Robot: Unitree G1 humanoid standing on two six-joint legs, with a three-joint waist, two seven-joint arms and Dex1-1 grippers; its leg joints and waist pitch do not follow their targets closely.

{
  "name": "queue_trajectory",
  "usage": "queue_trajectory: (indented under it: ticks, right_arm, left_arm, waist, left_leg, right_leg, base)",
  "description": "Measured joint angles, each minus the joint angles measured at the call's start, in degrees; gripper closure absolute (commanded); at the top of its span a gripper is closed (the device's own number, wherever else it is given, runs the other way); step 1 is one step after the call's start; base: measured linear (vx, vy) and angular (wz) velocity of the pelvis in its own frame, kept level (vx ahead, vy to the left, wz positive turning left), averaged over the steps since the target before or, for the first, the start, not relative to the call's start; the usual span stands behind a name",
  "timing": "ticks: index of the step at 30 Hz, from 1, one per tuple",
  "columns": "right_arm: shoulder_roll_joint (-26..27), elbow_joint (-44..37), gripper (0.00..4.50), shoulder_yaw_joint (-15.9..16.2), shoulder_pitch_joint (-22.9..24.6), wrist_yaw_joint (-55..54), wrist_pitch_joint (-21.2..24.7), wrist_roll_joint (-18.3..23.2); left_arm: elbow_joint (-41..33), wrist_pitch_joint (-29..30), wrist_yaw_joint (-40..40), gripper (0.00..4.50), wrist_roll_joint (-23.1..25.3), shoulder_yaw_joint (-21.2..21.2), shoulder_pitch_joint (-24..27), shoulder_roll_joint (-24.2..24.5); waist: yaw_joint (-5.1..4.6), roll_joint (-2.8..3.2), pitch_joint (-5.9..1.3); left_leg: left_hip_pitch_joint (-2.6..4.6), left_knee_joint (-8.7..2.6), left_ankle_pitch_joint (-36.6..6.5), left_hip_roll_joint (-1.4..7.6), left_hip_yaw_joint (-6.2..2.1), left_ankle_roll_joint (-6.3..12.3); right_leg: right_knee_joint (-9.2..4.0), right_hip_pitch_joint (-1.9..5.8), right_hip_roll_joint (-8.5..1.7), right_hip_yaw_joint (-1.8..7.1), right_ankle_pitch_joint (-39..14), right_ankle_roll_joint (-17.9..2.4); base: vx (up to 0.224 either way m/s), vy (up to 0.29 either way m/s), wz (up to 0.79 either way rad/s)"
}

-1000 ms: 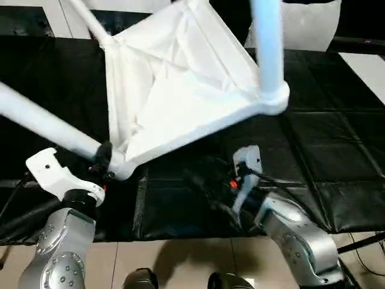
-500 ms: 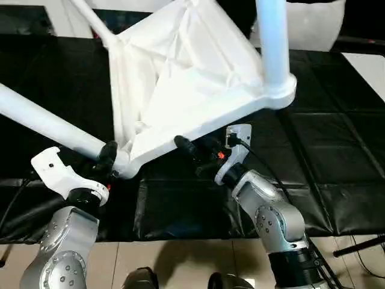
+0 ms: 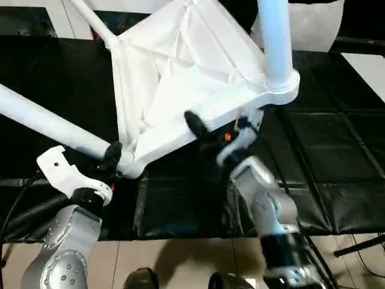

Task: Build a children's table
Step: Flip table

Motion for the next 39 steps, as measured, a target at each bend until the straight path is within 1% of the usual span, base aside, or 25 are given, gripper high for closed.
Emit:
queue_trajectory:
  ticks: [5, 9, 11, 13, 15, 16, 18, 22, 23, 24, 27, 29, 30, 32, 33, 34, 36, 39]
  right_arm:
    - [0.03, 3.97, 0.0, -0.99, -1.05, -0.88, -2.43, 1.33]
    - [0.01, 7.53, 0.0, -3.06, -3.24, -1.79, -3.11, 4.97]
    - [0.01, 8.39, 0.29, -3.82, -3.41, -1.92, -3.66, 6.35]
    - [0.02, 9.49, 0.36, -4.34, -3.69, -1.89, -4.03, 8.44]
    - [0.01, 10.61, 0.61, -5.37, -4.32, -2.04, -3.97, 11.28]
    - [0.01, 11.14, 0.61, -5.66, -4.52, -2.03, -3.96, 12.53]
    - [-0.02, 12.0, 0.8, -6.12, -4.91, -1.99, -3.97, 14.51]
    - [-0.05, 12.51, 1.15, -6.46, -5.27, -2.04, -4.18, 16.24]
    - [-0.06, 12.55, 1.15, -6.44, -5.29, -2.01, -4.31, 16.53]
    - [-0.06, 12.61, 1.33, -6.38, -5.32, -1.97, -4.49, 16.79]
    - [-0.08, 12.82, 1.65, -6.35, -5.38, -2.07, -4.9, 17.76]
    - [-0.14, 13.64, 1.65, -6.49, -5.74, -2.39, -5.18, 18.41]
    - [-0.17, 13.95, 1.92, -6.64, -5.86, -2.56, -5.29, 18.8]
    - [-0.18, 14.16, 1.96, -6.85, -5.91, -3.01, -5.31, 19.2]
    - [-0.18, 14.27, 2.12, -6.92, -5.92, -3.48, -5.28, 19.99]
    - [-0.18, 14.26, 2.12, -6.93, -5.94, -3.56, -5.29, 20.2]
    - [-0.18, 14.27, 2.32, -6.94, -5.94, -4.11, -5.29, 20.61]
    - [-0.2, 14.27, 2.43, -6.95, -5.96, -4.54, -5.3, 21.23]
  left_arm:
    - [0.42, 0.01, 0.06, 2.49, 0.01, -0.9, -0.23, 0.03]
    - [1.09, 0.08, 0.06, 2.49, 0.03, -1.92, -0.6, 0.06]
    - [1.33, 0.15, 0.06, 2.49, 0.08, -2.51, -0.8, 0.08]
    - [1.53, 0.15, 0.06, 2.49, 0.28, -3.14, -1.0, 0.1]
    - [1.75, 0.15, 0.06, 2.49, 0.93, -4.05, -1.27, 0.12]
    - [1.86, 0.12, 0.05, 2.49, 1.14, -4.35, -1.33, 0.13]
    - [2.03, 0.06, 0.05, 2.49, 1.57, -5.29, -1.45, 0.15]
    - [2.16, 0.05, 0.05, 2.49, 1.82, -6.33, -1.53, 0.19]
    - [2.22, 0.03, 0.05, 2.49, 1.86, -6.45, -1.57, 0.19]
    - [2.27, 0.0, 0.05, 2.49, 2.08, -6.59, -1.61, 0.2]
    - [2.34, -0.05, 0.0, 2.49, 2.98, -7.2, -1.76, 0.31]
    - [2.35, -0.13, -0.04, 2.49, 3.64, -7.77, -1.82, 0.37]
    - [2.35, -0.26, -0.04, 2.49, 4.08, -8.21, -1.84, 0.41]
    - [2.33, -0.52, -0.05, 2.49, 4.57, -8.65, -1.79, 0.43]
    - [2.33, -0.59, -0.05, 2.49, 4.63, -8.86, -1.77, 0.43]
    - [2.31, -0.69, -0.05, 2.49, 4.7, -9.0, -1.72, 0.43]
    - [2.3, -0.77, -0.05, 2.49, 4.91, -9.28, -1.67, 0.44]
    - [2.28, -1.02, -0.06, 2.49, 5.23, -9.68, -1.56, 0.46]
  waist:
    - [0.05, 0.09, -0.05]
    - [0.01, 0.11, -0.07]
    - [0.03, 0.11, -0.07]
    - [0.02, 0.13, -0.08]
    - [0.04, 0.14, -0.08]
    - [0.03, 0.14, -0.08]
    - [0.04, 0.14, -0.08]
    - [0.01, 0.14, -0.08]
    - [0.0, 0.16, -0.09]
    - [0.0, 0.17, -0.09]
    - [0.03, 0.17, -0.09]
    - [-0.02, 0.16, -0.09]
    - [-0.04, 0.15, -0.08]
    - [-0.04, 0.14, -0.08]
    - [-0.04, 0.14, -0.08]
    - [-0.06, 0.14, -0.08]
    - [-0.09, 0.14, -0.08]
    - [-0.16, 0.14, -0.08]
  left_leg:
    - [0.01, 0.03, 0.02, 0.01, 0.0, 0.01]
    - [0.09, 0.08, 0.06, 0.03, 0.01, 0.06]
    - [0.08, 0.14, 0.08, 0.05, 0.02, 0.06]
    - [0.08, 0.17, 0.08, 0.05, 0.03, 0.06]
    - [0.07, 0.19, 0.08, 0.06, 0.03, 0.07]
    - [0.07, 0.2, 0.08, 0.07, 0.04, 0.07]
    - [0.06, 0.21, 0.08, 0.08, 0.05, 0.07]
    - [0.04, 0.21, 0.08, 0.09, 0.06, 0.07]
    - [0.04, 0.21, 0.08, 0.1, 0.06, 0.07]
    - [0.04, 0.21, 0.08, 0.1, 0.06, 0.07]
    - [0.04, 0.21, 0.08, 0.11, 0.06, 0.07]
    - [0.03, 0.23, 0.08, 0.11, 0.08, 0.07]
    - [0.03, 0.23, 0.08, 0.11, 0.09, 0.07]
    - [0.01, 0.22, 0.08, 0.12, 0.1, 0.07]
    - [0.0, 0.21, 0.08, 0.12, 0.1, 0.07]
    - [0.0, 0.2, 0.08, 0.12, 0.1, 0.07]
    - [-0.02, 0.19, 0.08, 0.13, 0.11, 0.07]
    - [-0.03, 0.18, 0.08, 0.12, 0.12, 0.07]
  right_leg:
    - [0.07, 0.02, 0.0, -0.01, 0.03, -0.04]
    - [0.14, 0.06, 0.0, -0.02, 0.07, -0.11]
    - [0.14, 0.09, 0.0, -0.03, 0.09, -0.12]
    - [0.14, 0.1, 0.0, -0.02, 0.12, -0.13]
    - [0.14, 0.1, 0.0, -0.02, 0.14, -0.13]
    - [0.14, 0.11, 0.0, -0.02, 0.14, -0.13]
    - [0.14, 0.1, 0.0, -0.02, 0.15, -0.13]
    - [0.13, 0.09, 0.0, -0.03, 0.15, -0.13]
    - [0.13, 0.09, 0.0, -0.04, 0.15, -0.13]
    - [0.14, 0.09, 0.0, -0.04, 0.15, -0.13]
    - [0.13, 0.1, 0.0, -0.05, 0.15, -0.13]
    - [0.12, 0.1, 0.0, -0.03, 0.16, -0.14]
    - [0.12, 0.09, 0.0, -0.02, 0.16, -0.14]
    - [0.11, 0.07, 0.0, -0.03, 0.15, -0.13]
    - [0.11, 0.06, 0.0, -0.04, 0.15, -0.13]
    - [0.1, 0.05, 0.0, -0.03, 0.15, -0.13]
    - [0.1, 0.03, 0.01, -0.04, 0.15, -0.13]
    - [0.07, 0.03, 0.01, -0.03, 0.15, -0.13]
  base:
    - [0.0, 0.0, 0.0]
    - [0.0, 0.0, 0.0]
    - [0.0, 0.0, 0.0]
    - [0.0, 0.0, 0.0]
    - [0.0, 0.0, 0.0]
    - [0.0, 0.0, 0.0]
    - [0.0, 0.0, 0.0]
    - [0.0, 0.0, 0.0]
    - [0.0, 0.0, 0.0]
    - [0.0, 0.0, 0.0]
    - [0.0, 0.0, 0.0]
    - [0.0, 0.0, 0.0]
    - [0.0, 0.0, 0.0]
    - [0.0, 0.0, 0.0]
    - [0.0, 0.0, 0.0]
    - [0.0, 0.0, 0.0]
    - [0.0, 0.0, 0.0]
    - [0.0, 0.0, 0.0]
